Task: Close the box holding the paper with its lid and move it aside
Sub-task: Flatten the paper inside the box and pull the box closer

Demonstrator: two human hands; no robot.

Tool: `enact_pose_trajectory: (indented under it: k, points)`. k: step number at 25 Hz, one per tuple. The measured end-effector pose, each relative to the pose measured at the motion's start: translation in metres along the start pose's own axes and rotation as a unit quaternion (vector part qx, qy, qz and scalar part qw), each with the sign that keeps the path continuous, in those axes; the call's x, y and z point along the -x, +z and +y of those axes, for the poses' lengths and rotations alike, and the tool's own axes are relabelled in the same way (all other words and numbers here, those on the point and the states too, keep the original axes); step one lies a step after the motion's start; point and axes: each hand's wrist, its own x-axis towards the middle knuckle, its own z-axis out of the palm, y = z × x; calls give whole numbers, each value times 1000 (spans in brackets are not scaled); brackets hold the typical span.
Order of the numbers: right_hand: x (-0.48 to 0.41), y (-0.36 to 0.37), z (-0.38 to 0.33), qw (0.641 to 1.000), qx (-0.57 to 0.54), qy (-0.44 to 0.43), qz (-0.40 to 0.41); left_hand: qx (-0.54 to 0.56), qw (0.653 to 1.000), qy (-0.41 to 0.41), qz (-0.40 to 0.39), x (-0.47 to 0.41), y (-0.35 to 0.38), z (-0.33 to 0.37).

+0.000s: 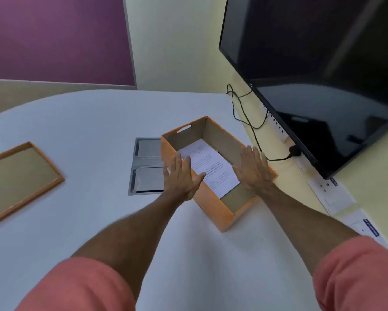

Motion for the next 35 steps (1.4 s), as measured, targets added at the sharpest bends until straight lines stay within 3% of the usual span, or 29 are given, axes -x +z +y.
enact_pose_trajectory:
  k: [11,17,21,23,25,28,31,35]
  points:
    - [-44,46,36,985,6,14,-173,-31,996,-58,-56,-17,45,23]
    - [-33,44,35,998,3,22,-62,-37,996,-51,-67,-21,44,15]
    - [-25,36,38,999,-15,-35,-5,-57,994,-54,-81,-27,31,-5]
    - [-26,28,39,998,-51,-37,-31,-21,995,-59,-74,-26,25,-14]
    - [-34,27,38,989,-128,19,-70,52,993,-76,-68,-24,22,-18]
    - [-51,31,33,918,-310,144,-200,158,975,-139,-76,-22,19,-13]
    - [-62,39,30,892,-322,183,-261,261,945,-173,-98,-20,10,-5]
    - [-58,41,26,888,-333,207,-241,327,921,-182,-113,-12,-9,-6]
